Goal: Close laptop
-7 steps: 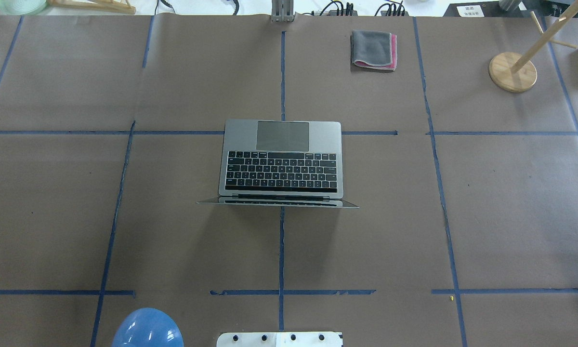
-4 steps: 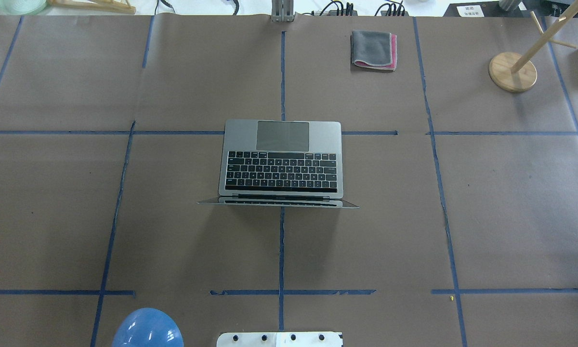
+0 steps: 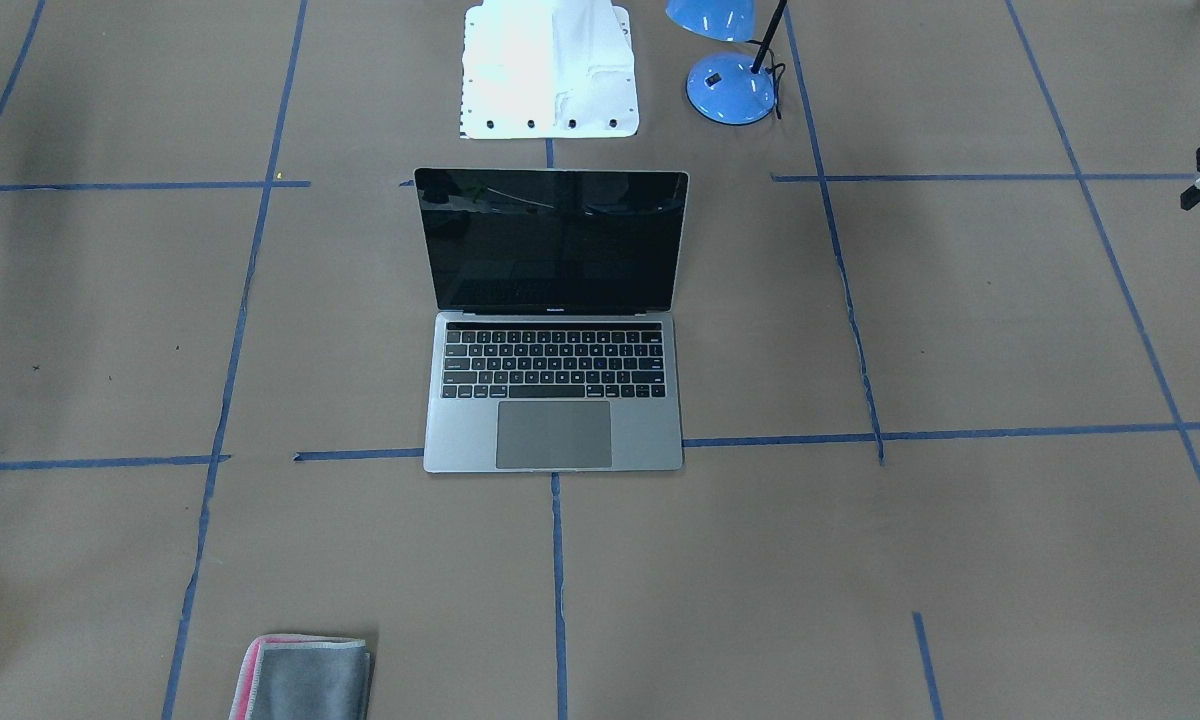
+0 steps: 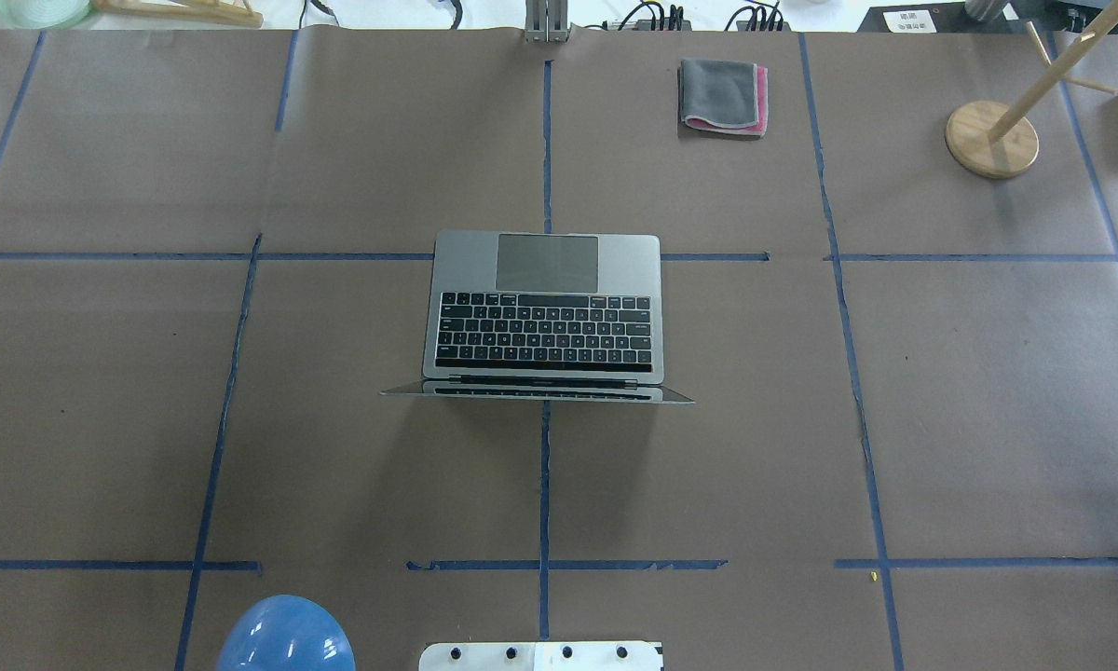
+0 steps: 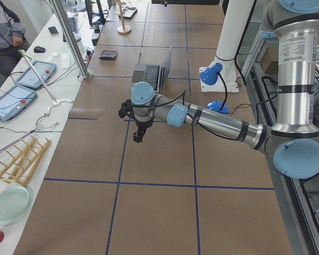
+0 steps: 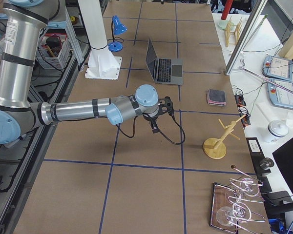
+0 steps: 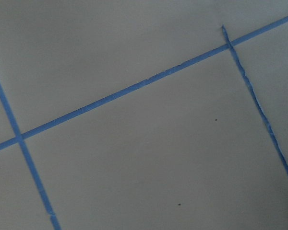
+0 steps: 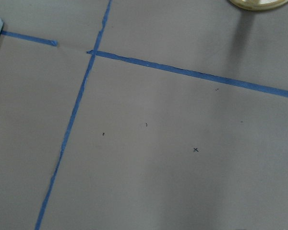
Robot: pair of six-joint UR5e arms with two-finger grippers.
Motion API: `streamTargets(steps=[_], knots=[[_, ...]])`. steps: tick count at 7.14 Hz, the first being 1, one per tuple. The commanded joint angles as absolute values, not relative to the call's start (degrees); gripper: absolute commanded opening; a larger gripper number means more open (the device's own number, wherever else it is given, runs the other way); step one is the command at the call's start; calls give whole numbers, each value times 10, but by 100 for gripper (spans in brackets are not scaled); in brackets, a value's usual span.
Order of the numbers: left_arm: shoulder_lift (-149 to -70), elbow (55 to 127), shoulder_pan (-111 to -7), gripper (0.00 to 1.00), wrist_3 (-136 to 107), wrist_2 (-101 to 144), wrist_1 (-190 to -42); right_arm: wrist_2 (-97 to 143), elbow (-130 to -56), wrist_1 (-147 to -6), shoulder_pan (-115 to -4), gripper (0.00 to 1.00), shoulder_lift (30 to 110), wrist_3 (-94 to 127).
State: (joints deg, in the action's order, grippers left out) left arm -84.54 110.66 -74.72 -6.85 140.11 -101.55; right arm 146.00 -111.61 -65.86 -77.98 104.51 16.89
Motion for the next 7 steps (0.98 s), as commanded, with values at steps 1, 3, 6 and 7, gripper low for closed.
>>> streamTargets(steps=[1,3,6,7], knots=[[-819,1105,-646,99,-337,1396,-1227,1414,-1114,-454,-674,99,1047,422],[-821,1105,-575,99,-496,1394,-1342,1301,-1114,-320,-541,99,1049,586],[-826,1106,-413,99,-624,1251,-1459,1141,-1124,-238,-358,99,1048,671],[-837,1106,-350,99,-661,1179,-1477,1054,-1142,-238,-286,99,1048,694]])
